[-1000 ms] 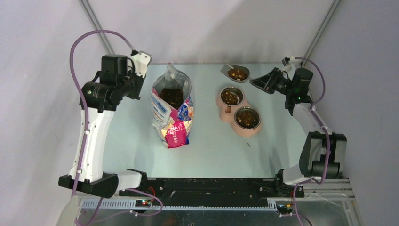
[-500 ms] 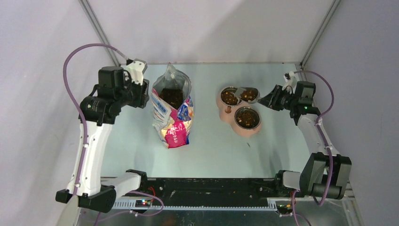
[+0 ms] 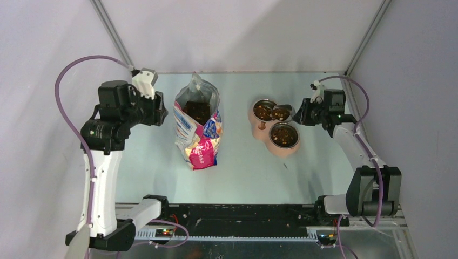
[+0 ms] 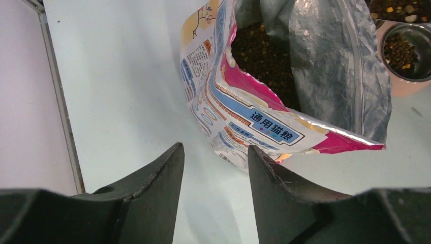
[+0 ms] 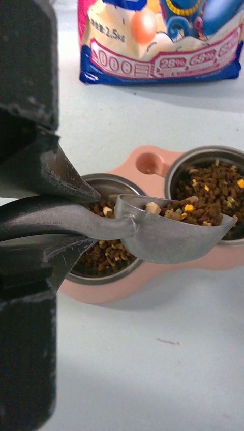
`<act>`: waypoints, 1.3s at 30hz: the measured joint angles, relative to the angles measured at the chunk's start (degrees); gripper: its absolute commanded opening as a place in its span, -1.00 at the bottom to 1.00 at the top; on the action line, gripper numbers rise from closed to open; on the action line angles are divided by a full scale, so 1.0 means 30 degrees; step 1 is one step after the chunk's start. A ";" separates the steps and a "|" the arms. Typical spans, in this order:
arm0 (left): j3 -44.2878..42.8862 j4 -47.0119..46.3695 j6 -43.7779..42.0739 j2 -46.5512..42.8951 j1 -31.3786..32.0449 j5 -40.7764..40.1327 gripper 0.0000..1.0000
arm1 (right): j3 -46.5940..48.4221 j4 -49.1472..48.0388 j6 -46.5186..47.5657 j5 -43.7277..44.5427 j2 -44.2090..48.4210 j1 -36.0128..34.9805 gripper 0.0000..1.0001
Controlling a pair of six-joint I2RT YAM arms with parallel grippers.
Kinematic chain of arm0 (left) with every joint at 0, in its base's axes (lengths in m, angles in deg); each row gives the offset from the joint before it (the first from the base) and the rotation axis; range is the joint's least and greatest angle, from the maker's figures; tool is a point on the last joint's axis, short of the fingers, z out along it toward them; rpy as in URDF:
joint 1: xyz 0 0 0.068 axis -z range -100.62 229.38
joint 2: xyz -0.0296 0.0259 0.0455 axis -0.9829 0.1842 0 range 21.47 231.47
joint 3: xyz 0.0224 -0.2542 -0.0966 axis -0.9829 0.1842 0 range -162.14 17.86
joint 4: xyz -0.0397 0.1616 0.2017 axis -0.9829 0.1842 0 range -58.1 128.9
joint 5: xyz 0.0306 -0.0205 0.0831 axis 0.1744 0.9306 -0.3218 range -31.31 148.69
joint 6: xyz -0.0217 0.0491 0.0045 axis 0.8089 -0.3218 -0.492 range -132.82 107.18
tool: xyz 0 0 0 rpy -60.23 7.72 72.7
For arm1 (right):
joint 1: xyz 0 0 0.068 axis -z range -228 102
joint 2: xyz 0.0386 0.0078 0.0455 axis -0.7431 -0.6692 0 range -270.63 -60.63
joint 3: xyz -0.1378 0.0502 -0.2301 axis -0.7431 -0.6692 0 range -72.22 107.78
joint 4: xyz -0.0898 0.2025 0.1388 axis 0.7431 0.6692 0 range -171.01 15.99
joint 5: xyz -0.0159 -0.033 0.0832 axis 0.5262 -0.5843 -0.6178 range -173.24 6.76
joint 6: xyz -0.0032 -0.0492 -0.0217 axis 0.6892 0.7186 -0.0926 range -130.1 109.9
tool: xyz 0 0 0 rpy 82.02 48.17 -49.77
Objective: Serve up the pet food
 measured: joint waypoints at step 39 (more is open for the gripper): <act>0.0583 -0.0015 0.0495 -0.0634 -0.1421 0.2812 0.14 | 0.3475 0.1370 1.0018 1.2626 -0.1967 -0.8765 -1.00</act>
